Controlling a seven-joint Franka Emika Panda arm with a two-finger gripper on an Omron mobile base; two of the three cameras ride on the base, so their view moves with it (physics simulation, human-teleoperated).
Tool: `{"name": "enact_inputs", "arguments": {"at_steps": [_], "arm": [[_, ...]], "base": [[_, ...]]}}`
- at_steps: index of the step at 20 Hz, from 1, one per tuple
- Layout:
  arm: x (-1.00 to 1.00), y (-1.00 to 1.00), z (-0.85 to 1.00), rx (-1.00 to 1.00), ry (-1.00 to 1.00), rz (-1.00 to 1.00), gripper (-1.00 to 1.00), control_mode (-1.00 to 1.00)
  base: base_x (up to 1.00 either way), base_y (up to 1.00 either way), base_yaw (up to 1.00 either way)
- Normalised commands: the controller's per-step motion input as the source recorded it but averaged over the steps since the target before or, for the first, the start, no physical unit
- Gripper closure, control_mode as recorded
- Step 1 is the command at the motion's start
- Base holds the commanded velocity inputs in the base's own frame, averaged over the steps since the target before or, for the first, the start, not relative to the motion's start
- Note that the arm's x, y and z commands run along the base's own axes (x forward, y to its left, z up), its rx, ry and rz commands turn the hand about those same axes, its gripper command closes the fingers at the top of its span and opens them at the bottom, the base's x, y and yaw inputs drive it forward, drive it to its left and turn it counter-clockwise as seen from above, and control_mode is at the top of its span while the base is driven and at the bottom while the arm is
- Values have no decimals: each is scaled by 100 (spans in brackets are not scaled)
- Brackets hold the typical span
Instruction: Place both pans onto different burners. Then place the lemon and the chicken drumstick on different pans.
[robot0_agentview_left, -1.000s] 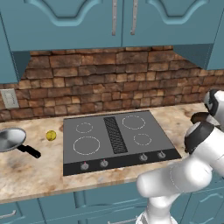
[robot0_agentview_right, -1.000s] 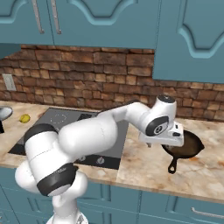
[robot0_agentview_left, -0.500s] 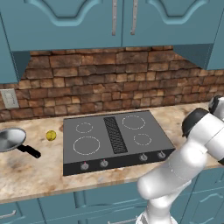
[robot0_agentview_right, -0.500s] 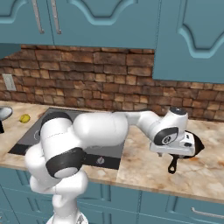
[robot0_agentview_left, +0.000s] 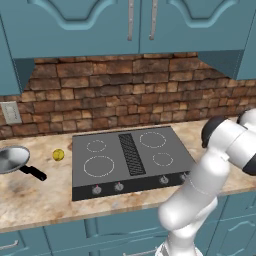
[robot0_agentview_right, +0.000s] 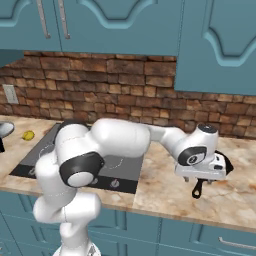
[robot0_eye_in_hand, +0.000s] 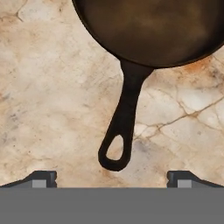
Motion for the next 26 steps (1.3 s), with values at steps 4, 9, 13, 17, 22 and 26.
{"name": "enact_inputs", "arguments": {"at_steps": [4,9,13,17,22,26], "arm": [[16,0,-27,0,0,0,-100,-100],[19,-2,-30,0,0,0,-100,-100],[24,-7,-24,0,0,0,-100,-100],[26,-24,-6,1,0,0,-100,-100],[18,-39,0,4,0,0,-100,-100],[4,-34,-3,5,0,0,-100,-100]], "base": [[0,0,0],[0,0,0],[0,0,0],[0,0,0],[0,0,0],[0,0,0]]}}
